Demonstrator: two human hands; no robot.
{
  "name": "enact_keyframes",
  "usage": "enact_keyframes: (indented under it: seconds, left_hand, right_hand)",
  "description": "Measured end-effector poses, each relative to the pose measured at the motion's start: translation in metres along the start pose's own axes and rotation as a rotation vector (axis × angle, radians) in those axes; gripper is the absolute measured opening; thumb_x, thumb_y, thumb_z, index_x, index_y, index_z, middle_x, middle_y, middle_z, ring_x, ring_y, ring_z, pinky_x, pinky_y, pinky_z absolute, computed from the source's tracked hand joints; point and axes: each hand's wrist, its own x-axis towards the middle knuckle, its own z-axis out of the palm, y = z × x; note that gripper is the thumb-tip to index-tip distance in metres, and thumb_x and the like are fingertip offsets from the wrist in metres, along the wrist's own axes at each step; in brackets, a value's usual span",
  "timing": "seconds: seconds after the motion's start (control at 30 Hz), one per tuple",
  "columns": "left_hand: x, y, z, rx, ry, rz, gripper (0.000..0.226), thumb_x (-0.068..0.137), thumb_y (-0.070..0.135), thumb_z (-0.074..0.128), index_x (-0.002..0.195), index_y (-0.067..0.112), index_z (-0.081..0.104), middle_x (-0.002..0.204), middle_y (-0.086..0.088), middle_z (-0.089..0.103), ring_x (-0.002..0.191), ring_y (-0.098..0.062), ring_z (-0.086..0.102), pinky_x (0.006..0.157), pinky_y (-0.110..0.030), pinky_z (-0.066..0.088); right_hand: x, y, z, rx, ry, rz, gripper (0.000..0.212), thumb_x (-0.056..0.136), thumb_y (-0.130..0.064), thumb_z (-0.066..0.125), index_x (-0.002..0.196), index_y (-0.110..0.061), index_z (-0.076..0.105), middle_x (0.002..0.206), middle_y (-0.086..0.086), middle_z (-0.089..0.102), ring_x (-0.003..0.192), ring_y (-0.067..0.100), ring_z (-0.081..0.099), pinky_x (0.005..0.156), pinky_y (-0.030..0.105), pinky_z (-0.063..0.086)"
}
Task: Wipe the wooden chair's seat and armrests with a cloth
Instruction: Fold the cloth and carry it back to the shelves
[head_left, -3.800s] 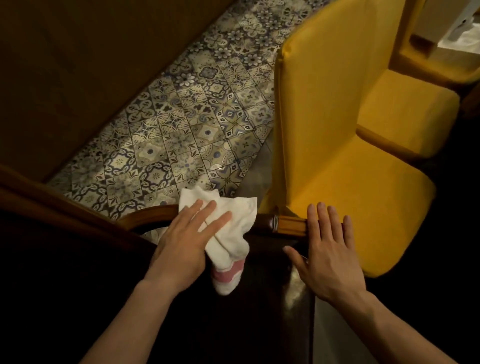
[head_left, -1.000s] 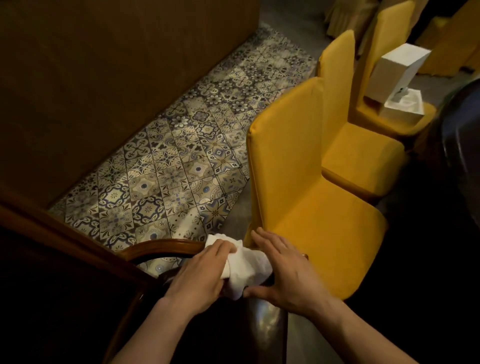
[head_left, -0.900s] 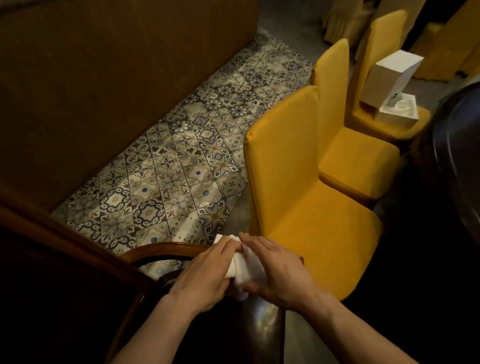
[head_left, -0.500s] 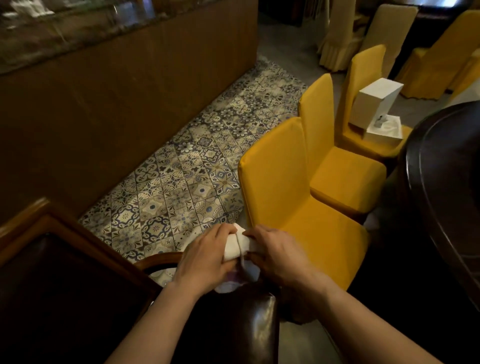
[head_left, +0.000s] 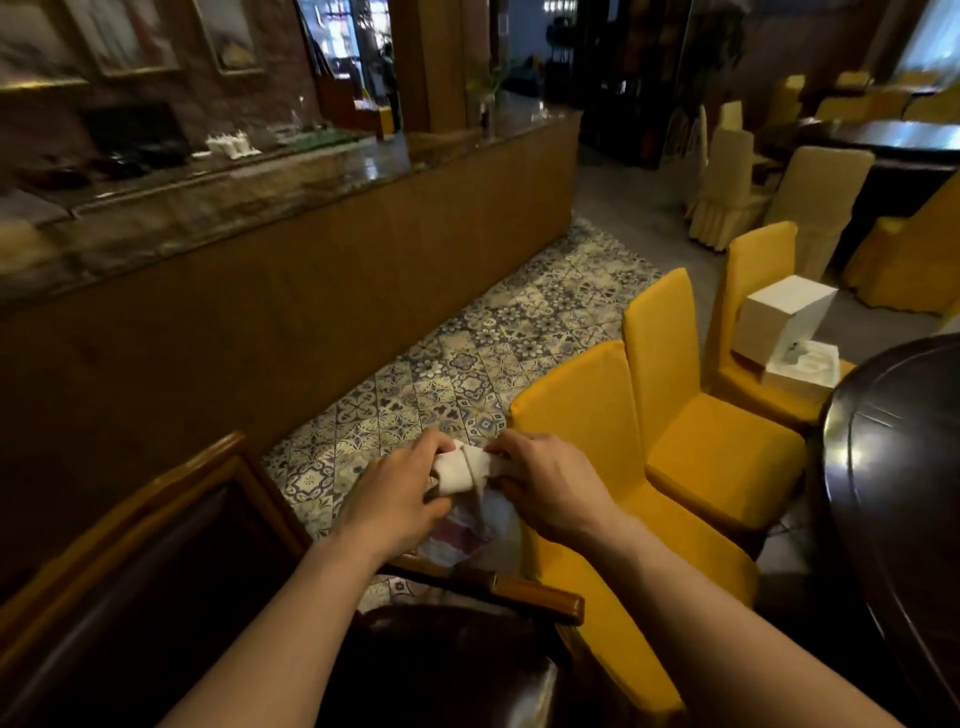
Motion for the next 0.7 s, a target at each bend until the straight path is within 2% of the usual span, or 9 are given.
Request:
enact_keyframes:
  seconds: [0.17, 0.3, 0.4, 0.53, 0.63, 0.7]
  left_hand:
    - [-0.025, -0.004, -0.044, 0.000, 0.072, -0.057, 0.053, 0.079, 0.025, 0.080, 0.111, 0.042, 0.042, 0.106, 0.014, 0.061, 0.093, -0.017, 0.063, 0.073, -0.041, 0.054]
    - [-0.056, -0.016, -0.083, 0.025, 0.183, -0.086, 0.054, 0.077, 0.026, 0.081, 0.110, 0.043, 0.042, 0.117, 0.015, 0.061, 0.100, -0.018, 0.063, 0.071, -0.035, 0.046]
    - [-0.087, -0.028, -0.115, 0.033, 0.265, -0.121, 0.053, 0.075, 0.026, 0.081, 0.106, 0.043, 0.041, 0.112, 0.014, 0.059, 0.099, -0.019, 0.062, 0.070, -0.035, 0.044]
    - [-0.150, -0.049, -0.160, 0.047, 0.364, -0.217, 0.051, 0.074, 0.029, 0.080, 0.104, 0.043, 0.043, 0.109, 0.016, 0.060, 0.097, -0.019, 0.064, 0.069, -0.037, 0.050]
    - [-0.209, -0.063, -0.196, 0.081, 0.428, -0.304, 0.048, 0.075, 0.028, 0.078, 0.105, 0.042, 0.043, 0.109, 0.014, 0.062, 0.096, -0.020, 0.064, 0.069, -0.039, 0.052]
    - [-0.244, -0.069, -0.212, 0.113, 0.485, -0.356, 0.047, 0.075, 0.029, 0.078, 0.105, 0.041, 0.044, 0.109, 0.014, 0.063, 0.097, -0.020, 0.064, 0.072, -0.041, 0.054]
  right_hand:
    - [0.016, -0.041, -0.019, -0.006, 0.033, -0.114, 0.028, 0.086, -0.023, 0.070, 0.114, -0.020, 0.063, 0.106, 0.004, 0.070, 0.091, 0.029, 0.063, 0.064, 0.036, 0.044]
    - [0.025, -0.088, -0.027, -0.010, 0.045, -0.201, 0.028, 0.088, -0.026, 0.069, 0.114, -0.021, 0.063, 0.106, 0.003, 0.070, 0.090, 0.028, 0.064, 0.067, 0.040, 0.050]
    - [0.029, -0.130, -0.029, -0.014, 0.068, -0.264, 0.026, 0.088, -0.027, 0.068, 0.113, -0.023, 0.063, 0.105, 0.001, 0.069, 0.088, 0.026, 0.064, 0.061, 0.035, 0.044]
    - [0.029, -0.199, -0.028, -0.015, 0.033, -0.382, 0.024, 0.087, -0.028, 0.068, 0.108, -0.022, 0.060, 0.103, 0.002, 0.068, 0.088, 0.030, 0.064, 0.064, 0.041, 0.050]
    - [0.022, -0.259, -0.025, 0.016, 0.016, -0.501, 0.023, 0.085, -0.025, 0.069, 0.107, -0.023, 0.060, 0.100, 0.000, 0.067, 0.084, 0.028, 0.063, 0.058, 0.034, 0.040]
    - [0.017, -0.294, -0.020, 0.034, -0.017, -0.563, 0.025, 0.085, -0.024, 0.068, 0.109, -0.024, 0.060, 0.103, -0.002, 0.067, 0.086, 0.026, 0.063, 0.060, 0.034, 0.041]
